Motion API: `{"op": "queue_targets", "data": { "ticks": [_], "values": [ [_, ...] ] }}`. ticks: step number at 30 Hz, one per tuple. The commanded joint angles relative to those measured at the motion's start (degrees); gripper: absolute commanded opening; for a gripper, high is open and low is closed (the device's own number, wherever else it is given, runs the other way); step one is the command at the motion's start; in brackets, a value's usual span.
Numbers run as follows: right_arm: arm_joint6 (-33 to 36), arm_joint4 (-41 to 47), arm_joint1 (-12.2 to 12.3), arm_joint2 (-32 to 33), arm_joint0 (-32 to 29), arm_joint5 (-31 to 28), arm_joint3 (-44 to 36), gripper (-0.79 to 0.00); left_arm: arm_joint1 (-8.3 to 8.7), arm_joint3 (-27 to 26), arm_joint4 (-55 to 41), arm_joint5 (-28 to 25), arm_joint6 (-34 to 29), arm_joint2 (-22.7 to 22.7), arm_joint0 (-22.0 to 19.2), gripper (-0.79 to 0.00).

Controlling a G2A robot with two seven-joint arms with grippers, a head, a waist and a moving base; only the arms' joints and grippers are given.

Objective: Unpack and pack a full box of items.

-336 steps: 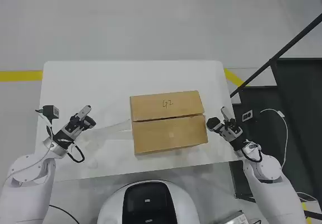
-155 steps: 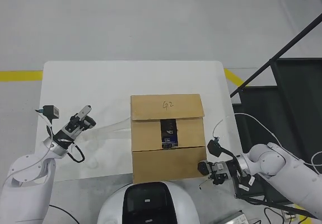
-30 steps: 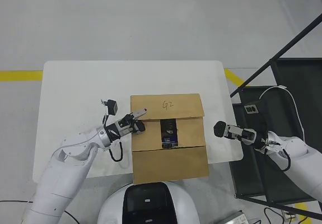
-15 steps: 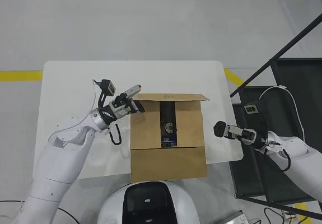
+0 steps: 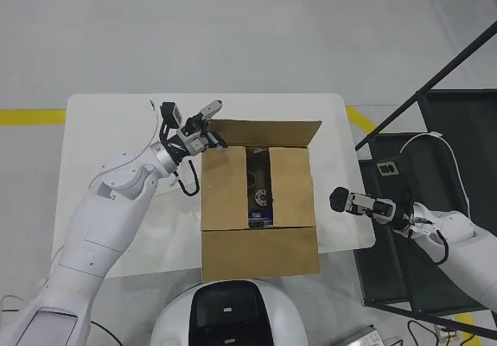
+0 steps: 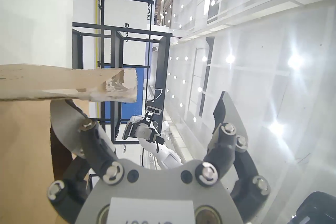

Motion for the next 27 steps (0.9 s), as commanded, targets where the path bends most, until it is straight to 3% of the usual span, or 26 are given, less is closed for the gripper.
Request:
{"op": "queue_targets", "data": {
  "ticks": [1,18,23,27],
  "values": [
    [0.0,0.0,0.0,0.0,0.0,0.0,0.0,0.000,0.01,-0.1,0.0,0.0,0.0,0.0,0.0,0.000],
    [0.0,0.0,0.0,0.0,0.0,0.0,0.0,0.000,-0.53,-1.0,-2.6,-0.2,2.1,-0.3,-0.3,0.000],
    [0.0,0.0,0.0,0.0,0.0,0.0,0.0,0.000,-2.18,4.7,-5.9,2.6,3.4,2.2,-4.9,0.000],
    [0.0,0.0,0.0,0.0,0.0,0.0,0.0,0.000,-3.98,11.5,-5.1,1.0,8.4,4.8,-9.0,0.000]
  ]
}}
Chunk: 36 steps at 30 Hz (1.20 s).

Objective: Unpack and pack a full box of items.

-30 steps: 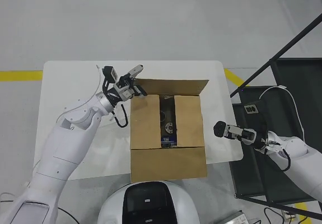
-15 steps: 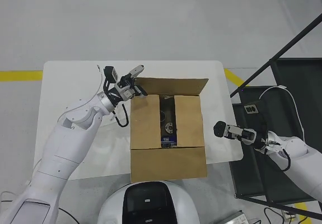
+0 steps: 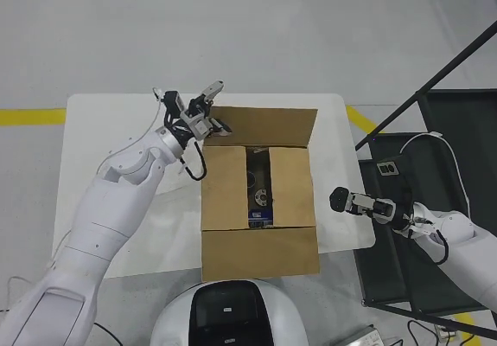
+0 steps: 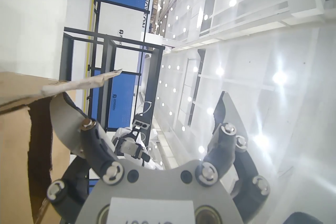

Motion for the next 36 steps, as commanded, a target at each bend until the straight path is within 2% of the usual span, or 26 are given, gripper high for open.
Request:
{"op": "queue_targets", "data": {
  "ticks": [1,7,11,15,20,23,27,32,36],
  "values": [
    [0.0,0.0,0.0,0.0,0.0,0.0,0.0,0.000,-1.05,4.5,0.3,-1.5,3.5,1.3,-2.3,0.000],
    [0.0,0.0,0.0,0.0,0.0,0.0,0.0,0.000,-3.91,15.8,1.0,-5.0,8.0,4.4,-7.5,0.000],
    [0.0,0.0,0.0,0.0,0.0,0.0,0.0,0.000,-5.65,23.1,3.8,-4.1,9.5,7.0,-10.2,0.000],
    [0.0,0.0,0.0,0.0,0.0,0.0,0.0,0.000,-7.15,28.7,6.7,-4.3,9.3,9.1,-12.0,0.000],
    [0.0,0.0,0.0,0.0,0.0,0.0,0.0,0.000,-8.41,33.5,9.4,-4.2,5.8,10.6,-13.5,0.000],
    [0.0,0.0,0.0,0.0,0.0,0.0,0.0,0.000,-8.73,35.8,11.6,-3.6,1.9,11.4,-14.3,0.000],
    [0.0,0.0,0.0,0.0,0.0,0.0,0.0,0.000,-8.76,38.0,11.3,-5.9,0.5,10.3,-15.0,0.000],
    [0.0,0.0,0.0,0.0,0.0,0.0,0.0,0.000,-8.17,38.8,5.7,-11.4,-0.6,6.0,-15.6,0.000],
    [-0.3,-0.2,0.0,0.0,0.0,0.3,-0.1,0.000,-7.04,37.7,-0.7,-16.9,-3.9,1.2,-15.0,0.000]
  ]
}}
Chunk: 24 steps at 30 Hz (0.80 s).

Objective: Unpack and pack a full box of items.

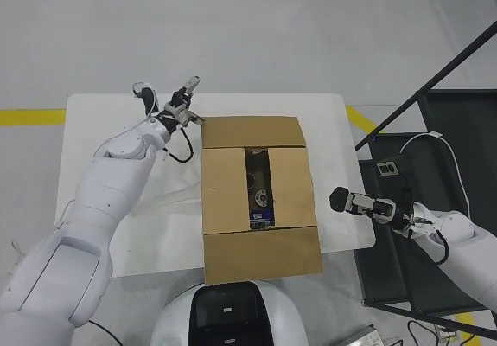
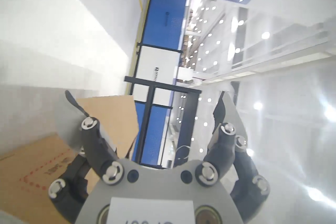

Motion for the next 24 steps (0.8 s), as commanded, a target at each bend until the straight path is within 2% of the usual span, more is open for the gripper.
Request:
{"op": "queue_targets", "data": {
  "ticks": [1,4,10,17,21,24],
  "values": [
    [-1.7,-1.7,-0.2,0.2,0.3,1.7,-1.2,0.000,0.85,-0.9,-3.0,-2.2,-3.2,-2.5,0.6,0.000],
    [-5.6,-6.4,-0.6,0.4,1.0,5.0,-3.8,0.000,2.21,-2.6,-5.0,-3.9,-7.9,-5.3,2.0,0.000],
    [-17.2,-19.3,-2.1,-0.5,2.7,15.0,-11.7,0.000,6.49,-9.7,-3.5,-4.6,-19.0,-11.1,7.5,0.000],
    [-29.0,-32.7,-4.6,-4.9,5.3,27.8,-17.2,0.000,12.42,-26.3,4.4,-1.5,-31.1,-19.2,18.8,0.000],
    [-31.2,-37.1,-6.4,-8.9,7.4,33.6,-17.8,0.000,14.66,-34.6,8.0,2.6,-36.6,-22.8,24.6,0.000],
    [-31.0,-38.7,-7.7,-11.6,9.4,36.5,-17.7,0.000,15.76,-38.6,10.0,4.9,-41.3,-24.1,27.2,0.000]
  ]
}}
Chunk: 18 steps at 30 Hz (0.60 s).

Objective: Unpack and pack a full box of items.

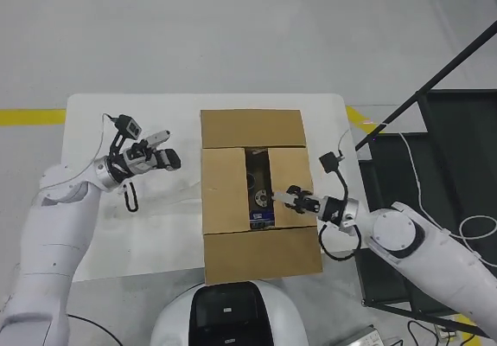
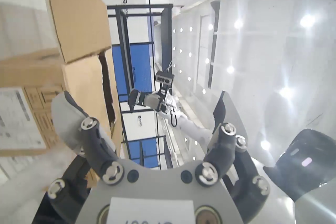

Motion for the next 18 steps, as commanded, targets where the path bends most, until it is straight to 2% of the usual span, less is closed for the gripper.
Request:
{"op": "queue_targets", "data": {
  "ticks": [1,6,10,18],
  "values": [
    [0.6,-1.0,-1.0,-2.0,1.6,1.8,0.1,0.000,0.83,-2.8,1.5,1.7,-4.4,-0.9,1.8,0.000],
    [1.5,-1.5,-2.3,-4.0,3.6,3.4,0.5,0.000,2.26,-6.9,4.7,3.7,-10.8,-2.3,4.1,0.000],
    [1.5,-1.5,-2.3,-4.0,3.6,3.4,0.5,0.000,2.72,-8.7,4.2,2.7,-11.8,-3.0,4.9,0.000],
    [1.5,-1.5,-2.3,-4.0,3.6,3.4,0.5,0.000,2.73,-8.7,2.4,2.4,-11.9,-3.3,5.1,0.000]
  ]
}}
